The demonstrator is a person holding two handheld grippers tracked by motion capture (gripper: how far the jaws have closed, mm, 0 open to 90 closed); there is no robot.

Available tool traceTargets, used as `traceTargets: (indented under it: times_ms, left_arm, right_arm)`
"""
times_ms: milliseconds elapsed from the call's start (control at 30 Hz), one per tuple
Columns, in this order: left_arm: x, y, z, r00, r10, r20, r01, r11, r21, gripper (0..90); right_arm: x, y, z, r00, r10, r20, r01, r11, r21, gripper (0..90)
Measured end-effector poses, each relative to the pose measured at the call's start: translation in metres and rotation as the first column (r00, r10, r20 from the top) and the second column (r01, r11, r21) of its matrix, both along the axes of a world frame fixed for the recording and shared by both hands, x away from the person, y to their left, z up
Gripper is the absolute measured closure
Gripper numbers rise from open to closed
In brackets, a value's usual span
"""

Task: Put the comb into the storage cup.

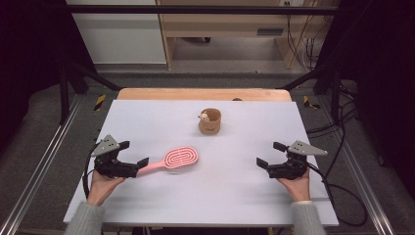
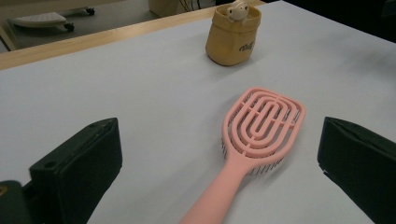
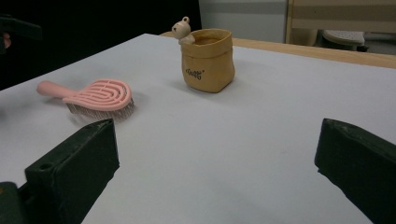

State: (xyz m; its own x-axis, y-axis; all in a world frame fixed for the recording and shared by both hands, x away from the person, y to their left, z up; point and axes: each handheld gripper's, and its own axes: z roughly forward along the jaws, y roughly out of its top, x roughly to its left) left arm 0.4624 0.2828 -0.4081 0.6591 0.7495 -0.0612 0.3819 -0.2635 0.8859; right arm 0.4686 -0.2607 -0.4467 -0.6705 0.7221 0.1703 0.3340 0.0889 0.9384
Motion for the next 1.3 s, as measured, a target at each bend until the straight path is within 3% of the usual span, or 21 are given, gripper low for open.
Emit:
traceTargets:
  times_ms: [300, 533, 733, 900, 1200, 1300]
  left_arm:
    - [0.011, -0.003, 0.003, 0.9991, 0.031, -0.03, -0.031, 0.9994, 0.013, 0.0]
    - [0.02, -0.005, -0.003, 0.9966, 0.057, -0.06, -0.053, 0.997, 0.056, 2.3]
    - [0.023, -0.006, -0.008, 0.995, 0.067, -0.074, -0.063, 0.996, 0.063, 5.8]
    - [0.026, -0.007, -0.015, 0.9927, 0.076, -0.093, -0.068, 0.9936, 0.09, 12.1]
    - [0.026, -0.002, -0.022, 0.9877, 0.084, -0.132, -0.075, 0.9943, 0.076, 28.5]
    - [0.027, -0.001, -0.024, 0.9859, 0.088, -0.143, -0.074, 0.9927, 0.095, 33.8]
  right_arm:
    - [0.0, 0.0, 0.0, 1.0, -0.001, -0.001, 0.001, 1.0, -0.001, 0.2]
    - [0.0, 0.0, -0.001, 1.0, -0.001, 0.0, 0.001, 1.0, -0.003, 0.2]
    - [0.001, 0.0, -0.001, 1.0, -0.001, 0.0, 0.001, 1.0, -0.005, 0.2]
    - [0.001, 0.001, -0.001, 1.0, 0.0, -0.004, 0.0, 1.0, -0.006, 0.2]
    - [0.001, 0.001, -0.002, 1.0, 0.001, -0.004, -0.001, 1.0, -0.01, 0.2]
    - [0.001, 0.001, -0.002, 1.0, 0.001, -0.004, -0.001, 1.0, -0.009, 0.2]
